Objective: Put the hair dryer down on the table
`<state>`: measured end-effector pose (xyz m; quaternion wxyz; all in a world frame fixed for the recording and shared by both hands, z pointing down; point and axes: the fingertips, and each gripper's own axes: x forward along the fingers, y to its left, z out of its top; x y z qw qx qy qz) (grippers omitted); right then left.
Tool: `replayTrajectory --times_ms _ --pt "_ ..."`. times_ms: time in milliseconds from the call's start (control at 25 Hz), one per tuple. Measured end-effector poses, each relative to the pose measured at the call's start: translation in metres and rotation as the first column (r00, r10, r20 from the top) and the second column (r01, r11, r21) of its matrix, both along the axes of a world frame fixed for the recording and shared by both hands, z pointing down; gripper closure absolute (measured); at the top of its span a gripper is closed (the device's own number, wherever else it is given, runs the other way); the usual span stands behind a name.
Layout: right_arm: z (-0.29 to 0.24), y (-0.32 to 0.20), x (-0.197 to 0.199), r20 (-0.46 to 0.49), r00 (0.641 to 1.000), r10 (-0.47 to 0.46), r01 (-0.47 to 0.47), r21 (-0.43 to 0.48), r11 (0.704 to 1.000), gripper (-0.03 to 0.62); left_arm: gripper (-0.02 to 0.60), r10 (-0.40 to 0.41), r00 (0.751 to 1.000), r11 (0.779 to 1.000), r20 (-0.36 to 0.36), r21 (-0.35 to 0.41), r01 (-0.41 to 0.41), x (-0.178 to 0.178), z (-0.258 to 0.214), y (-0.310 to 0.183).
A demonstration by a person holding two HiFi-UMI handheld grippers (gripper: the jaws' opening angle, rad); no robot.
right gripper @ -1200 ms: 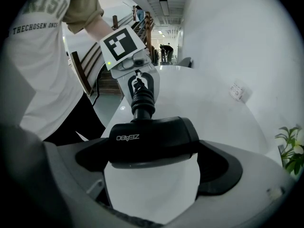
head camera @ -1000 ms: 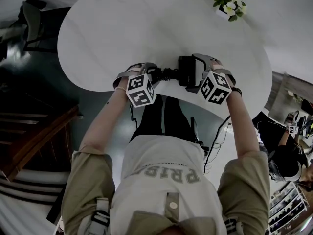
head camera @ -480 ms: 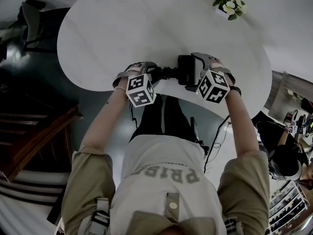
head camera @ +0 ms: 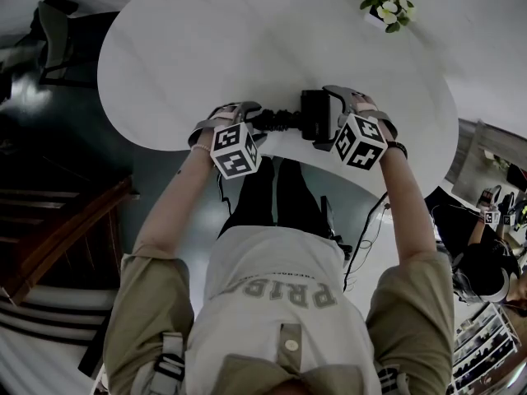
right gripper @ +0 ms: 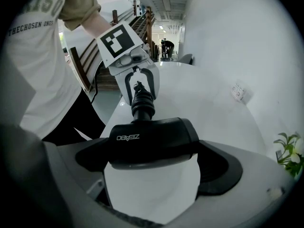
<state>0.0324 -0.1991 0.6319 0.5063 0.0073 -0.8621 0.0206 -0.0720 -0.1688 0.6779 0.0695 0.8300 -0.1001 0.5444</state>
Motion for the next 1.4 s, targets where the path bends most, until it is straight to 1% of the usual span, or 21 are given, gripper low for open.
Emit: replayTrajectory --times_ms 160,400,520,680,760,880,1000,1080,1160,1240,1280,1320,1360,1400 --pt "0.001 0.000 0.001 -0.009 1.000 -0.001 0.001 0.001 1.000 0.019 0.278 -0.007 1.000 1.000 0.000 0.006 0.007 -0.004 0.000 0.002" --pt "0.002 0.000 0.002 -0.024 1.000 -0.002 0.002 0.003 1.000 0.017 0.278 -0.057 0.998 0.998 -0.039 0.006 0.057 -0.010 -0.008 0.001" --pt "0.002 0.000 0.001 -0.034 0.999 0.000 0.000 0.005 1.000 0.016 0.278 -0.070 0.996 0.998 -0.051 0.007 0.070 -0.014 -0.013 0.002" --pt "0.001 0.002 0.002 -0.066 0.998 0.008 -0.008 -0.001 1.000 0.016 0.278 -0.077 0.996 0.997 -0.053 0.008 0.078 -0.021 -0.018 0.008" --pt "0.000 0.003 0.002 -0.082 0.996 0.031 -0.032 -0.018 0.999 0.016 0.278 -0.091 0.994 0.996 -0.063 -0.001 0.091 -0.022 -0.022 0.010" --pt "-0.007 0.004 -0.002 -0.052 0.993 0.107 -0.110 -0.060 0.992 0.016 0.278 -0.120 0.990 0.993 -0.079 -0.012 0.119 -0.025 -0.029 0.014" --pt "-0.023 0.008 -0.003 -0.014 0.987 0.162 -0.162 -0.055 0.985 0.015 0.278 -0.158 0.982 0.987 -0.100 -0.015 0.157 -0.029 -0.040 0.017" --pt "-0.034 0.010 -0.002 0.014 0.978 0.206 -0.205 -0.048 0.978 0.015 0.278 -0.199 0.973 0.980 -0.118 -0.019 0.198 -0.030 -0.048 0.018" --pt "-0.046 0.006 0.001 0.050 0.958 0.281 -0.280 -0.038 0.959 0.016 0.278 -0.244 0.961 0.970 -0.126 -0.015 0.244 -0.030 -0.056 0.016" --pt "-0.061 0.000 0.003 0.101 0.927 0.361 -0.361 -0.024 0.932 0.016 0.278 -0.291 0.946 0.956 -0.140 0.004 0.294 -0.029 -0.068 0.011" --pt "-0.070 -0.003 0.003 0.134 0.907 0.398 -0.400 -0.019 0.917 0.016 0.278 -0.318 0.935 0.946 -0.159 0.015 0.325 -0.029 -0.076 0.007" --pt "-0.080 -0.005 0.002 0.173 0.884 0.435 -0.439 -0.017 0.898 0.016 0.278 -0.348 0.920 0.934 -0.183 0.024 0.358 -0.029 -0.085 0.004" --pt "-0.090 -0.008 0.000 0.221 0.853 0.474 -0.481 -0.023 0.876 0.016 0.278 -0.375 0.902 0.921 -0.212 0.028 0.389 -0.028 -0.094 0.001" --pt "-0.102 -0.010 -0.002 0.276 0.811 0.516 -0.528 -0.038 0.849 0.016 0.278 -0.397 0.885 0.909 -0.241 0.029 0.416 -0.027 -0.104 0.000"
